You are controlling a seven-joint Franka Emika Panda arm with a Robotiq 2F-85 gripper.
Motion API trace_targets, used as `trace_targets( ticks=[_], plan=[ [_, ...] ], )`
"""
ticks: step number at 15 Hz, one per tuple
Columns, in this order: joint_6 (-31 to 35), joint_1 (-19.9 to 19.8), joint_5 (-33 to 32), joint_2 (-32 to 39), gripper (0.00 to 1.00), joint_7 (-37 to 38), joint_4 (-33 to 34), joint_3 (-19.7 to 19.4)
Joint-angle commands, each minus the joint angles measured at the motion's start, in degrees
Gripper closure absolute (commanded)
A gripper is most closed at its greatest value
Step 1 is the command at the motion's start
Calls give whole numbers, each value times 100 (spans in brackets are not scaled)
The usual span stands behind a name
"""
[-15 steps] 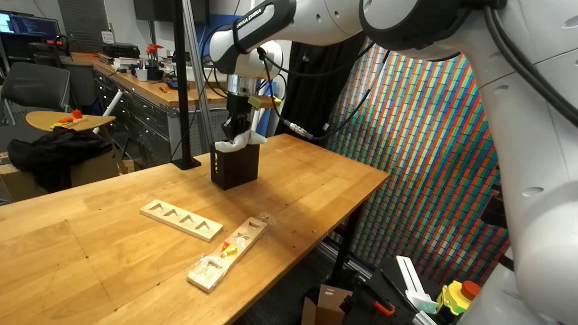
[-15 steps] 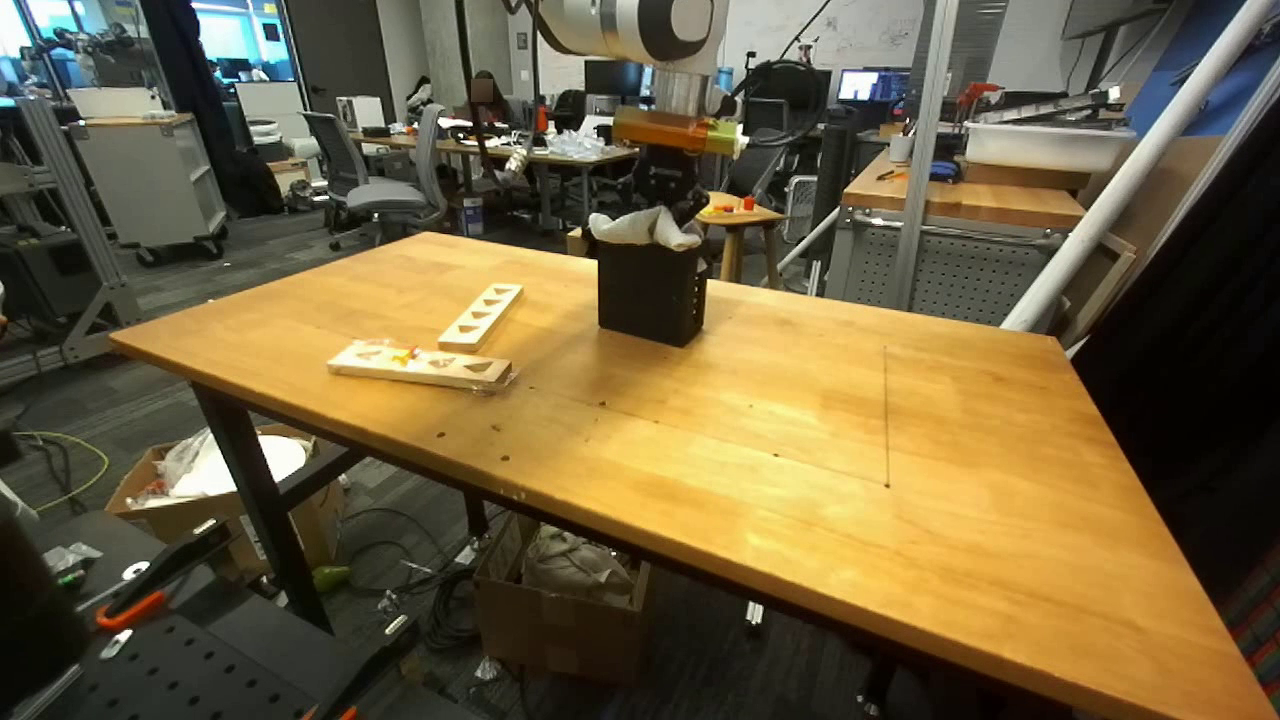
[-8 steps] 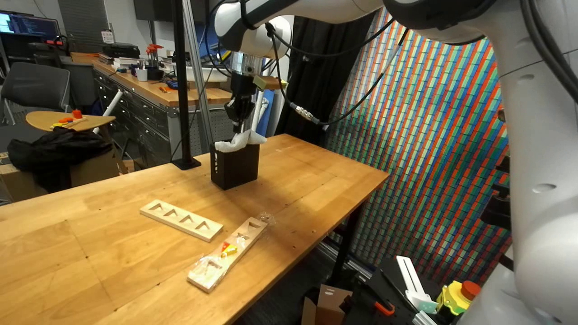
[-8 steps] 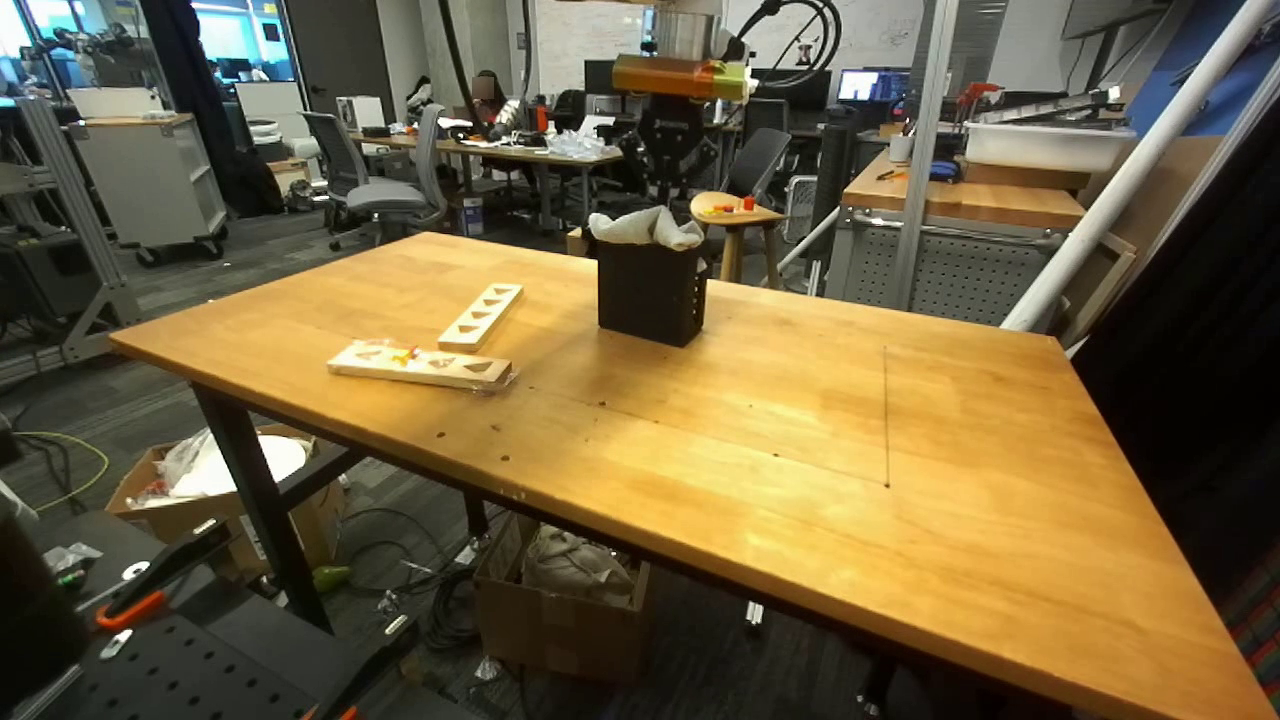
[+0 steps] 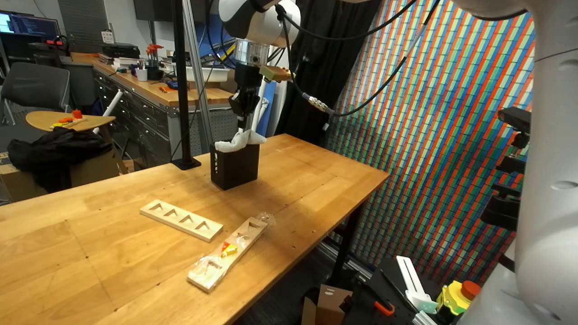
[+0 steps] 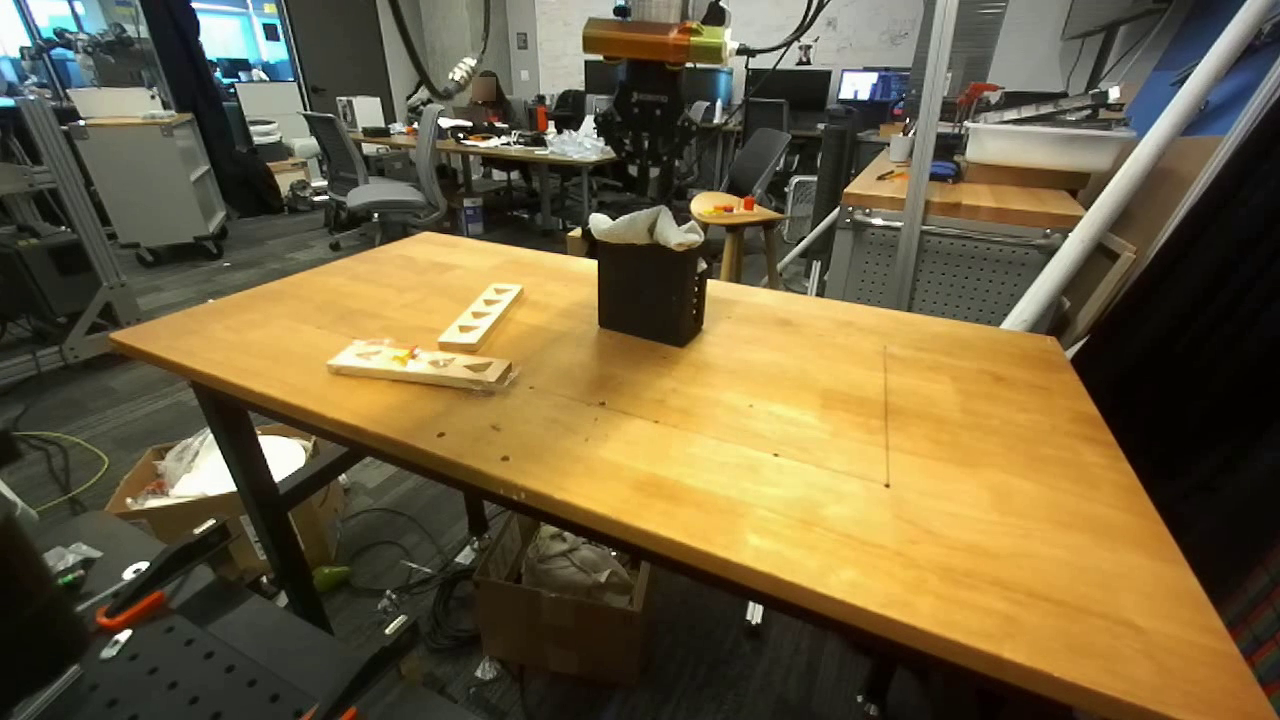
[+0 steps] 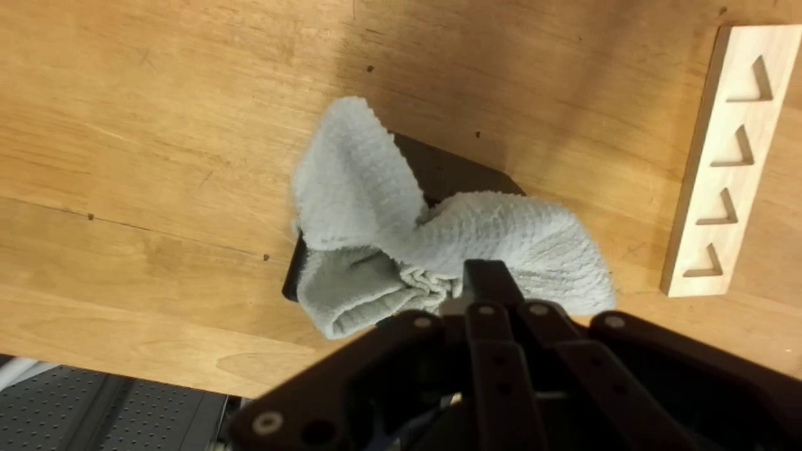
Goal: Put the towel inside the black basket
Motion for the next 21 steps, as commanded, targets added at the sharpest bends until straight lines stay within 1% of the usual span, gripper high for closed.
trace_targets(
  ticks=[1,5,10,17,21],
  plan=[
    [220,189,-145,-585,100,222,-685,-91],
    [238,286,-156,-810,100,343,-1017,-97],
    [280,316,-124,-746,100,273,-1126,-99],
    [257,267,-252,-586,100,95,-942,-154],
    [257,230,-224,-391,100,-80,-724,-170]
  ],
)
